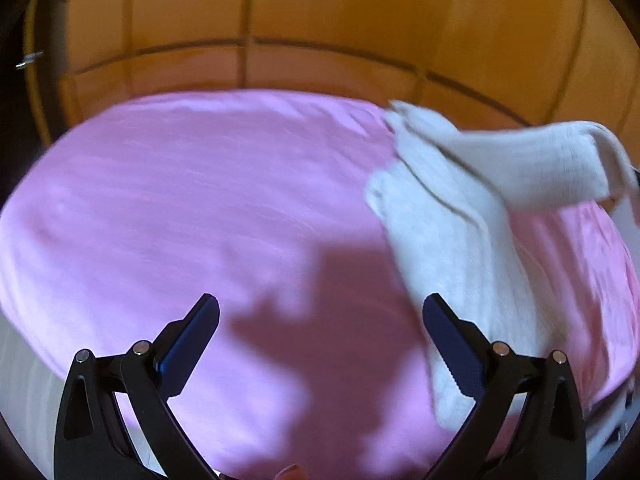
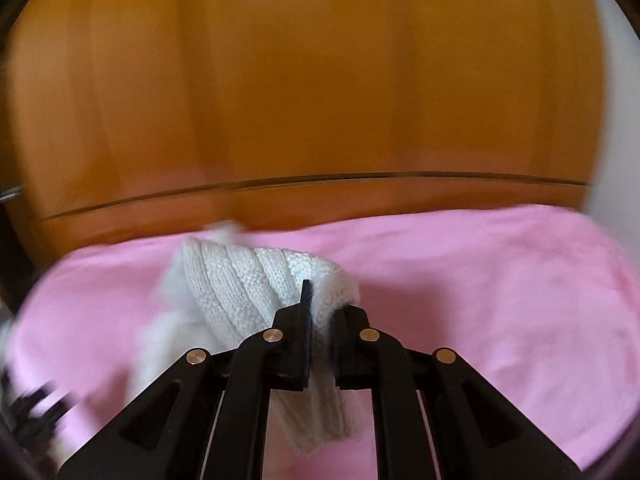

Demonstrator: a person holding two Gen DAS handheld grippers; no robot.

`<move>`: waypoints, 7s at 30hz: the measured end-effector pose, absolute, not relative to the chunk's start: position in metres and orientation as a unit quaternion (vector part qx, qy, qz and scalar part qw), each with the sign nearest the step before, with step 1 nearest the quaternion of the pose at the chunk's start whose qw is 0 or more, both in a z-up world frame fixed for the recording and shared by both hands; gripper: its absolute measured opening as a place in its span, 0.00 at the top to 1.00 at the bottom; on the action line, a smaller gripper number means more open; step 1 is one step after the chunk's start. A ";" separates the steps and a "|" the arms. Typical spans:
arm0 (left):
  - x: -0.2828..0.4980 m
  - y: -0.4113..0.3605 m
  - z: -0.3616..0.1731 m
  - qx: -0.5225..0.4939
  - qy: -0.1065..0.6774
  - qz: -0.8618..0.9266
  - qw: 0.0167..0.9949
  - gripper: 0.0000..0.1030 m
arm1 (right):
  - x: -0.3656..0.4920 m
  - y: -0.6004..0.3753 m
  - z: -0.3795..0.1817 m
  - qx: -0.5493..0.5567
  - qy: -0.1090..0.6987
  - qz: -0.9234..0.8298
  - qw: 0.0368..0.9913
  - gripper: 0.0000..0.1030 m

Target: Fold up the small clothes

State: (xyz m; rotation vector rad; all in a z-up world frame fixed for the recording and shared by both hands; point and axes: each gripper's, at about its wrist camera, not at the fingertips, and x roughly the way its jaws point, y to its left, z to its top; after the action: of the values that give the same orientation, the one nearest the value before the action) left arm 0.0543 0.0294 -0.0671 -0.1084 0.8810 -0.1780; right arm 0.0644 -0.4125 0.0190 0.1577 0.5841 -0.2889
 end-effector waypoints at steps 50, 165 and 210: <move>0.171 0.086 -0.054 -0.175 0.452 -0.152 0.861 0.46 | 0.146 -0.490 -0.110 0.109 0.435 -0.184 0.875 0.95; 0.177 0.351 -0.125 -0.343 0.447 0.126 0.816 0.24 | 0.117 -0.367 -0.119 0.173 0.396 -0.029 0.901 0.26; 0.353 0.109 -0.085 -0.061 0.486 -0.171 0.855 0.28 | 0.133 -0.193 -0.193 0.078 0.439 0.103 0.889 0.16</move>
State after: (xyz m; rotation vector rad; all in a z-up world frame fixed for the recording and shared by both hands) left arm 0.3526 0.1088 -0.0853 -0.1274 1.0214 -0.3601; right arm 0.1330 -0.1927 -0.1935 0.1618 0.9112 0.2144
